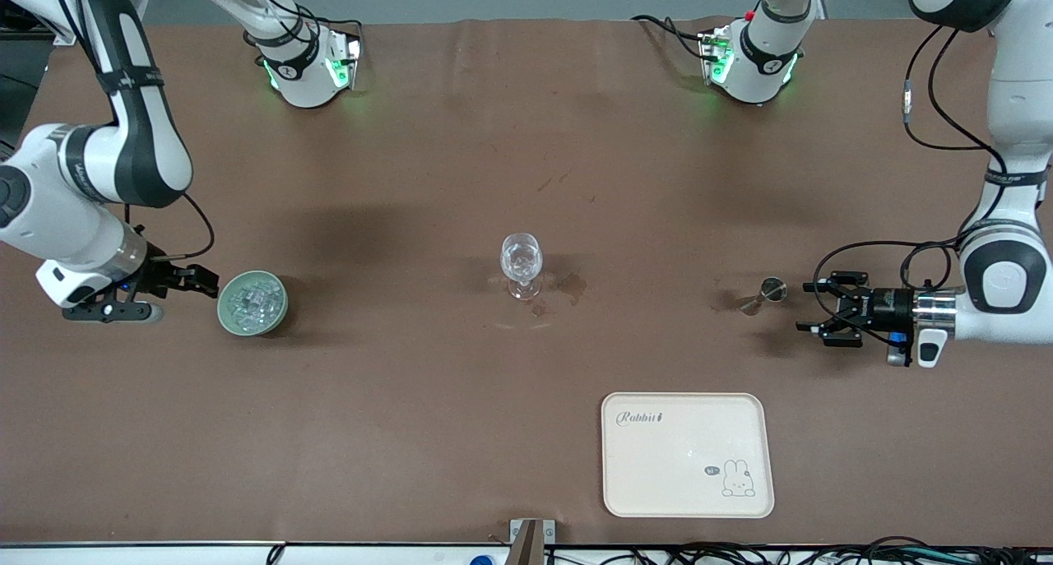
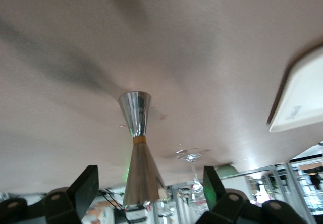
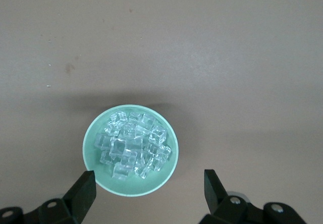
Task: Pour wine and add ice with both arms
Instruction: 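Lower the right gripper into the green bowl and grasp an ice cube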
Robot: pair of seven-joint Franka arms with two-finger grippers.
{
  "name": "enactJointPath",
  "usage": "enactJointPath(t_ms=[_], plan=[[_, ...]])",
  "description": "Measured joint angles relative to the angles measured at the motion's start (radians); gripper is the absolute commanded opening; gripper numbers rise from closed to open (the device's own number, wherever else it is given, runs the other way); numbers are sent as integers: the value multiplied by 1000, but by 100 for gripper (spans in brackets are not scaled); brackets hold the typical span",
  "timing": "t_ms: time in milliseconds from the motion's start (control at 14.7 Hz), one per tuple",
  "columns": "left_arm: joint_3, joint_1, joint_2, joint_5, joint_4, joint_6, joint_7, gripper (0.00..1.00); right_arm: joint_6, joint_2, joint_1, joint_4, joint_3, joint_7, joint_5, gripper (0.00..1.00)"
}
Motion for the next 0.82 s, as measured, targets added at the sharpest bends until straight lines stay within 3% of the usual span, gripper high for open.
enactJointPath(t_ms=[612, 816], plan=[[-1, 0, 48, -59, -48, 9, -118, 71, 95, 136, 2, -7, 4, 8, 88, 90], [-1, 0, 55, -80, -62, 9, -118, 68, 140, 170, 18, -21, 7, 60, 92, 81]])
